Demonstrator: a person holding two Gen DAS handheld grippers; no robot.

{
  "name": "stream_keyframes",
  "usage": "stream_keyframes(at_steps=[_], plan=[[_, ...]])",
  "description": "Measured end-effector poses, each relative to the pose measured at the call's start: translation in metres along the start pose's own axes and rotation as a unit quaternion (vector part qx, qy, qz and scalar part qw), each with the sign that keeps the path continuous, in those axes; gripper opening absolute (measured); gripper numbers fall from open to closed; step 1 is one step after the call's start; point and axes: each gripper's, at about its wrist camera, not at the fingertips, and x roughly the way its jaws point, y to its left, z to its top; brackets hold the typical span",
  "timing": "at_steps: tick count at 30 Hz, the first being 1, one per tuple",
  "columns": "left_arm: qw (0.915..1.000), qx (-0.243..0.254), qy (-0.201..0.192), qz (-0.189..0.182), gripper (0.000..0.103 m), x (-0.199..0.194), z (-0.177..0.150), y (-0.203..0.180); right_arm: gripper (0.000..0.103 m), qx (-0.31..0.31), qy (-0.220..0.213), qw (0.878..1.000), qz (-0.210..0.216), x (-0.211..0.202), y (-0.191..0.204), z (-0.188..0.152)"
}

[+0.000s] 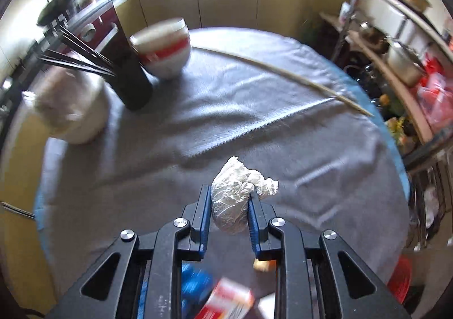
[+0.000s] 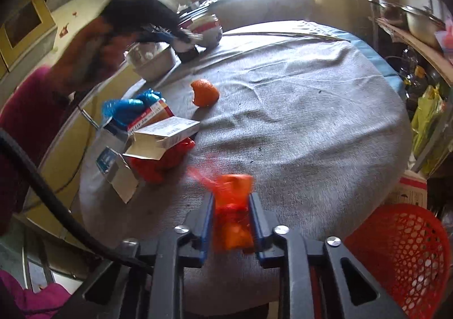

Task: Collect trash
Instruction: 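Carry both items to the red basket and open both tools over it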

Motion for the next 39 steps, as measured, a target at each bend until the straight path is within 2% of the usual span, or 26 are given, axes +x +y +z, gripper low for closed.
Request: stream_keyframes(at_steps=[6,10,12,13,14,16,18,19,20,23,28,34,39], plan=[[0.9980,0.012,-0.061,-0.005,0.025,-0.082,-0.056,0.017,0.023,0.031,-0.015,0.999,-0.002,-0.011,-0.005,-0.013],[0.9963,-0.004,-0.084,-0.018,0.025,-0.118,-0.104,0.032,0.028,0.034,-0.006,0.999,-0.015,-0.007,-0.001,-0.018],[0.9953,-0.014,-0.094,-0.020,0.025,-0.128,-0.129,0.037,0.045,0.036,-0.006,0.999,-0.023,-0.004,-0.001,-0.017],[0.9948,-0.018,-0.099,-0.020,0.025,-0.131,-0.142,0.038,0.072,0.036,-0.004,0.999,-0.027,-0.002,-0.002,-0.017],[0.9945,-0.021,-0.101,-0.019,0.025,-0.132,-0.155,0.037,0.075,0.037,-0.001,0.999,-0.036,0.001,-0.002,-0.016],[0.9946,-0.026,-0.098,-0.024,0.025,-0.132,-0.178,0.034,0.074,0.028,-0.011,0.999,-0.033,0.005,0.000,-0.015],[0.9948,-0.031,-0.090,-0.035,0.025,-0.132,-0.195,0.029,0.065,0.005,-0.016,0.999,-0.044,0.012,0.006,-0.015],[0.9951,-0.032,-0.084,-0.040,0.025,-0.129,-0.203,0.025,0.042,-0.001,-0.009,0.999,-0.051,0.017,0.009,-0.016],[0.9953,-0.032,-0.082,-0.042,0.025,-0.129,-0.209,0.022,0.038,-0.004,0.005,0.999,-0.052,0.025,0.010,-0.017],[0.9956,-0.016,-0.077,-0.052,0.025,-0.127,-0.222,0.005,0.036,-0.025,-0.001,0.997,-0.071,0.025,0.019,-0.021],[0.9945,0.044,-0.064,-0.071,0.025,-0.120,-0.228,-0.045,0.036,0.010,-0.026,0.999,-0.047,-0.008,0.007,-0.035],[0.9851,0.125,-0.039,-0.112,0.025,-0.106,-0.227,-0.129,0.036,0.089,-0.062,0.992,-0.060,-0.073,-0.050,-0.066],[0.9708,0.189,-0.006,-0.147,0.026,-0.087,-0.233,-0.203,0.036,0.179,-0.074,0.979,-0.064,-0.117,-0.109,-0.104]])
